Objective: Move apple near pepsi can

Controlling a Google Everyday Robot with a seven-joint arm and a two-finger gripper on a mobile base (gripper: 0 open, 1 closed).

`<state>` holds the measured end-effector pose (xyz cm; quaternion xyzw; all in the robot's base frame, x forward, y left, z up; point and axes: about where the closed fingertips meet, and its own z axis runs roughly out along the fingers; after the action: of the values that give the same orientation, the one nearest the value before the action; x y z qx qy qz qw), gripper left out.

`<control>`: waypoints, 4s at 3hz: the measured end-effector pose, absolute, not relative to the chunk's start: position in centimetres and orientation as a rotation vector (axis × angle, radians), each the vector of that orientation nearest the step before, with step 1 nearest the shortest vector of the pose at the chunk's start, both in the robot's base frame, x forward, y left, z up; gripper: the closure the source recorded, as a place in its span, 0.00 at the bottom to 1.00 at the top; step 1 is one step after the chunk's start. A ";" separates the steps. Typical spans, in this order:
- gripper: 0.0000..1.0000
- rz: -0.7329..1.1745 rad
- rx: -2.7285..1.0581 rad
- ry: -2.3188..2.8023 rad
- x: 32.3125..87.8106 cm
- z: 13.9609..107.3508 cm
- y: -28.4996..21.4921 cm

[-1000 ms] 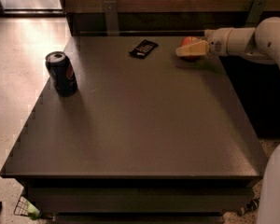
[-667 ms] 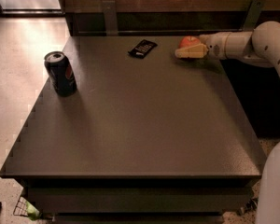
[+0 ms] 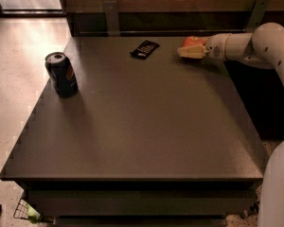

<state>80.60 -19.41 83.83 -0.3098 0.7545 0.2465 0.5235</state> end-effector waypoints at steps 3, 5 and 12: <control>1.00 0.602 -0.755 1.808 80.5 83.7 -18.7; 1.00 0.603 -0.855 1.737 73.3 89.3 -14.0; 1.00 0.832 -1.434 1.536 61.9 86.0 10.1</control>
Offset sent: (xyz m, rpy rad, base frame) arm 0.0006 0.0030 -0.0015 0.0010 0.0021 0.0040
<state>61.92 10.10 86.02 -0.5739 0.6146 0.3330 0.4267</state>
